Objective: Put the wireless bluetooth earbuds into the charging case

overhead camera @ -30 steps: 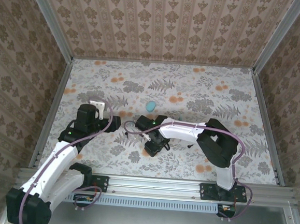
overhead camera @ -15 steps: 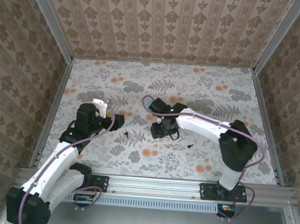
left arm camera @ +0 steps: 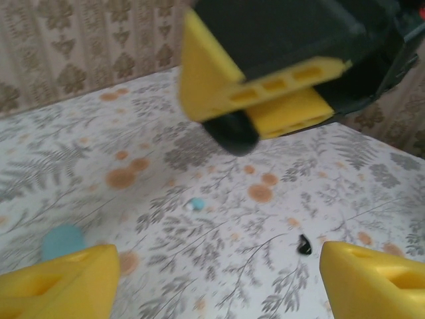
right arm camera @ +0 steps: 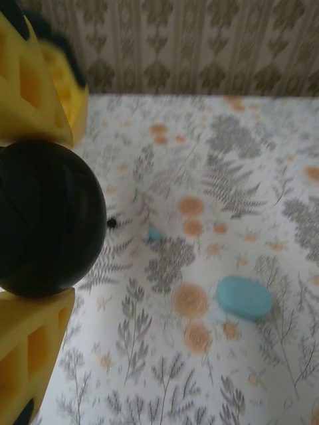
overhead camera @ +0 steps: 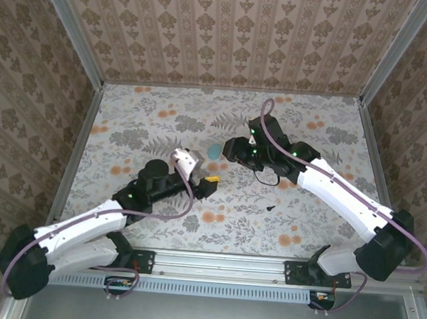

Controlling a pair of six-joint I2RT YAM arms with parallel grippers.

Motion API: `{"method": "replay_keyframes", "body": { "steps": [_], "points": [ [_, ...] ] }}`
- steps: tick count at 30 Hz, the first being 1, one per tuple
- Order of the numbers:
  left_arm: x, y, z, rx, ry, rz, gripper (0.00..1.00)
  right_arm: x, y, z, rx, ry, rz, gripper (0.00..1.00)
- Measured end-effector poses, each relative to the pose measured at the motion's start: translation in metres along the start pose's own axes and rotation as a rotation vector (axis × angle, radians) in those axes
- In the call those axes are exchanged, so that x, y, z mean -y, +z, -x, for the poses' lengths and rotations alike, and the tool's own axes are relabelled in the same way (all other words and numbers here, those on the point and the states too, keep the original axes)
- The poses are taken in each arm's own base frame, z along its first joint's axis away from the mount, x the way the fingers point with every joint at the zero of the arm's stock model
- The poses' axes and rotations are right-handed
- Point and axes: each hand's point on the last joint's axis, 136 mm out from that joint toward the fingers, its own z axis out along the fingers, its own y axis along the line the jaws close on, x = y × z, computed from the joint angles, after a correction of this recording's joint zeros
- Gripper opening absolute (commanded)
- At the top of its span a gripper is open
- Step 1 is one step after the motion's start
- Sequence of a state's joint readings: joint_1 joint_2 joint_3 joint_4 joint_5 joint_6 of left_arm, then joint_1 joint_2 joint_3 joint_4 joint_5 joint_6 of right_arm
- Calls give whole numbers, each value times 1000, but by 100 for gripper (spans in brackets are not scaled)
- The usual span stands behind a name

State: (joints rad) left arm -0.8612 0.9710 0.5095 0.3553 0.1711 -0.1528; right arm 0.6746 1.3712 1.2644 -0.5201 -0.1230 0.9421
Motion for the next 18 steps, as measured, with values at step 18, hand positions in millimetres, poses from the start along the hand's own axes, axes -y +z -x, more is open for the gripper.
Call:
{"method": "replay_keyframes", "body": {
  "steps": [18],
  "points": [
    [-1, 35, 71, 231, -120, -49, 68, -20, -27, 8, 68, 146, 134, 51]
  ]
}}
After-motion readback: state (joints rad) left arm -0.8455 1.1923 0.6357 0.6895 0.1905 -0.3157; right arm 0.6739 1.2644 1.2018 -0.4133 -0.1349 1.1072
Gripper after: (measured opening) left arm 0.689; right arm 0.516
